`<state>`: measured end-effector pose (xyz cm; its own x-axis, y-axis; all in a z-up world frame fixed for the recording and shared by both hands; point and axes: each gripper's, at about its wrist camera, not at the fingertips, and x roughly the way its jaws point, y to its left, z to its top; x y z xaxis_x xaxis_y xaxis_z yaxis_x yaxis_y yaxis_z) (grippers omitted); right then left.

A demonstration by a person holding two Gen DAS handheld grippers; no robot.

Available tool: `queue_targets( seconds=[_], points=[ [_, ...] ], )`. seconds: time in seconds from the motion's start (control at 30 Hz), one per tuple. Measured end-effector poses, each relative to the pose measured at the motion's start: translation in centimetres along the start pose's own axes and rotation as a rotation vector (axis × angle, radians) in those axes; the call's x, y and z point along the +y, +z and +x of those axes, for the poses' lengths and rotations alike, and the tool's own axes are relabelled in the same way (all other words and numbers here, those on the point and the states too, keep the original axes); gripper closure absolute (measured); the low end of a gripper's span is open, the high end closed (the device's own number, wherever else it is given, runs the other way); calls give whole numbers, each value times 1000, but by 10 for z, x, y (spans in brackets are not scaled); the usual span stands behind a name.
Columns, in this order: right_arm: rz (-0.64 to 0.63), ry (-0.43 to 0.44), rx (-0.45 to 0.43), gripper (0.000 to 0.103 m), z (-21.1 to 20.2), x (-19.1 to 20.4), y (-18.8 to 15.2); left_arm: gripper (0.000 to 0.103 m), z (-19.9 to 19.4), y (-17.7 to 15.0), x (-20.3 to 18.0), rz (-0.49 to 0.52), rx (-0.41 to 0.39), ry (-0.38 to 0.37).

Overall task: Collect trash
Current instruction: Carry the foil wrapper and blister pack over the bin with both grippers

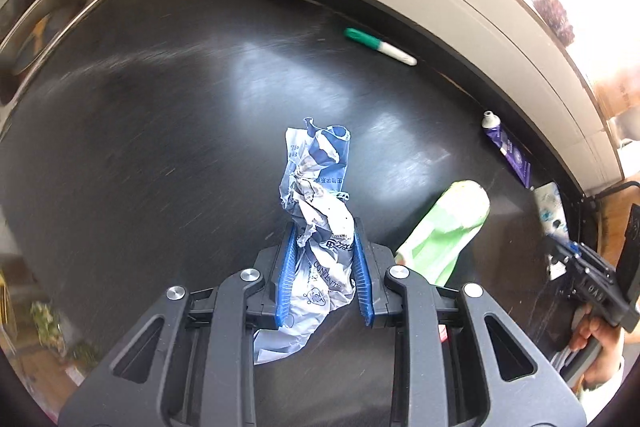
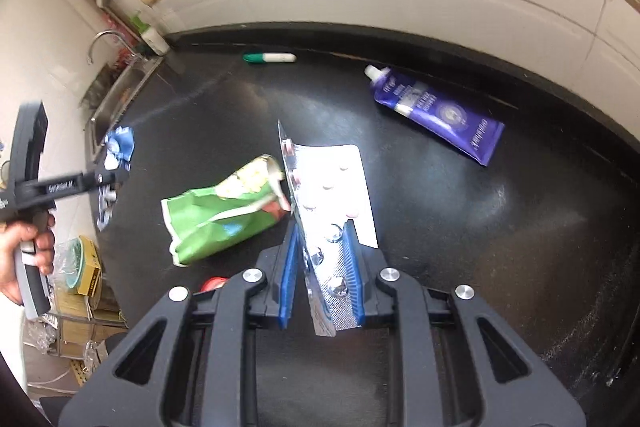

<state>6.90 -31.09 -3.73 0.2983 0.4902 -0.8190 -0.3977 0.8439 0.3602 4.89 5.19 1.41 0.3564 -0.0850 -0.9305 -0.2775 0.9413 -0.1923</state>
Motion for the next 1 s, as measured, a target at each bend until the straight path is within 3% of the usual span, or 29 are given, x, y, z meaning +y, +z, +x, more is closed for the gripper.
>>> queue_targets(
  seconds=[0.13, 0.4, 0.6, 0.73, 0.87, 1.0],
  points=[
    [-15, 4, 16, 80, 10, 16, -1, 77, -18, -16, 30, -60, -33, 33],
    [-88, 119, 55, 80, 35, 77, 6, 77, -49, -50, 103, -207, -74, 107],
    [-290, 191, 95, 80, 65, 175, 46, 77, -58, -68, 180, -374, -112, 131],
    [-447, 305, 153, 80, 93, 264, 64, 77, -67, -84, 235, -489, -141, 164],
    [-588, 405, 250, 80, 120, 344, 54, 77, -74, -108, 280, -584, -153, 203],
    [-768, 475, 356, 80, 154, 425, 18, 77, -80, -129, 310, -668, -168, 234]
  ],
)
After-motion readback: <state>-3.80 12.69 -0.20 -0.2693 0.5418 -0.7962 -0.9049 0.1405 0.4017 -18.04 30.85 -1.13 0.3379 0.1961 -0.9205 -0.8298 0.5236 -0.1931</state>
